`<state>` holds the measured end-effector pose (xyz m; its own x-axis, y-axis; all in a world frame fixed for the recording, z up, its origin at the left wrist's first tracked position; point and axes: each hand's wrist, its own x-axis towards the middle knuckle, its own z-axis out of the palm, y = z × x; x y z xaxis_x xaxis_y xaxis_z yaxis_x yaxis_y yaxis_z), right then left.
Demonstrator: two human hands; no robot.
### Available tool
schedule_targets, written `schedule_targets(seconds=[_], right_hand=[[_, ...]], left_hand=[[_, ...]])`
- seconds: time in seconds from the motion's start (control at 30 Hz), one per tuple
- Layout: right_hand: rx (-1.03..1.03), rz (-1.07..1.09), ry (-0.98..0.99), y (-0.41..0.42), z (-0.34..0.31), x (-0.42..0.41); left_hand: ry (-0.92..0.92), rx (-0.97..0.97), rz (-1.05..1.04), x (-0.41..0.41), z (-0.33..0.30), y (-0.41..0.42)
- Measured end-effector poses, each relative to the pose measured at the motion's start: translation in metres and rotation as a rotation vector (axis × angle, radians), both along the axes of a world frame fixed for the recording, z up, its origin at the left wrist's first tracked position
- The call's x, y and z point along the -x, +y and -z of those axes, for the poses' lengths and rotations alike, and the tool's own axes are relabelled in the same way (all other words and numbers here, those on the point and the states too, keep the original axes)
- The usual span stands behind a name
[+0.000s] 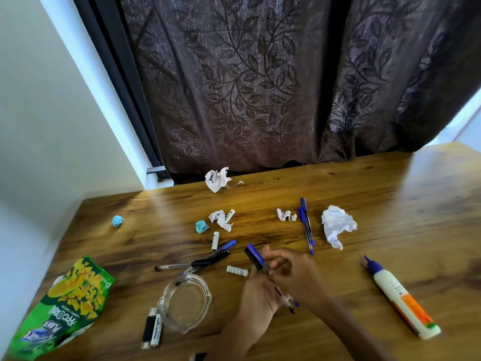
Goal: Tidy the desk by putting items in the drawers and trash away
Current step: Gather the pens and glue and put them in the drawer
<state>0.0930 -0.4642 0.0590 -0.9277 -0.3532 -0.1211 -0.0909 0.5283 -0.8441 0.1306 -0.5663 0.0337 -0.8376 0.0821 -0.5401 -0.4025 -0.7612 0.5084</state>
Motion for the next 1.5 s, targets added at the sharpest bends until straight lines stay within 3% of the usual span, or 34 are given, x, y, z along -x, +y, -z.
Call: schedule_targets(seconds=[0.13, 0.33, 0.47, 0.7, 1.0, 1.17, 1.3, 1.4, 1.5], right_hand=[[-0.009, -0.034, -0.009, -0.005, 0.008, -0.005], [0.0, 0.01, 0.001, 0.007, 0.004, 0.014], [-0.266, 0.156, 0.205, 0.023, 0.013, 0.056], [-0.775, 0.155, 0.217, 0.025, 0.041, 0.091], [-0.832, 0.216, 0.161, 0.03, 0.035, 0.074], [-0.743, 0.278, 0.162, 0.041, 0.029, 0.065], [-0.236, 0.343, 0.096, 0.038, 0.012, 0.05], [-0.044, 0.159, 0.036, 0.024, -0.005, 0.023], [-0.114, -0.053, -0.024, 0.009, -0.002, -0.001]], left_hand=[[0.042, -0.1, 0.011, -0.002, -0.011, -0.006], [-0.069, 0.001, -0.049, 0.002, 0.002, -0.006], [-0.079, -0.042, -0.042, 0.001, 0.002, -0.008], [-0.094, -0.083, -0.031, 0.003, 0.004, -0.01], [-0.092, -0.105, -0.05, 0.003, 0.006, -0.012], [-0.101, -0.096, -0.035, 0.002, 0.007, -0.011], [-0.089, -0.09, -0.035, 0.004, 0.012, -0.012], [-0.05, -0.129, -0.052, 0.004, 0.011, -0.013], [-0.042, -0.14, -0.09, 0.005, 0.012, -0.013]])
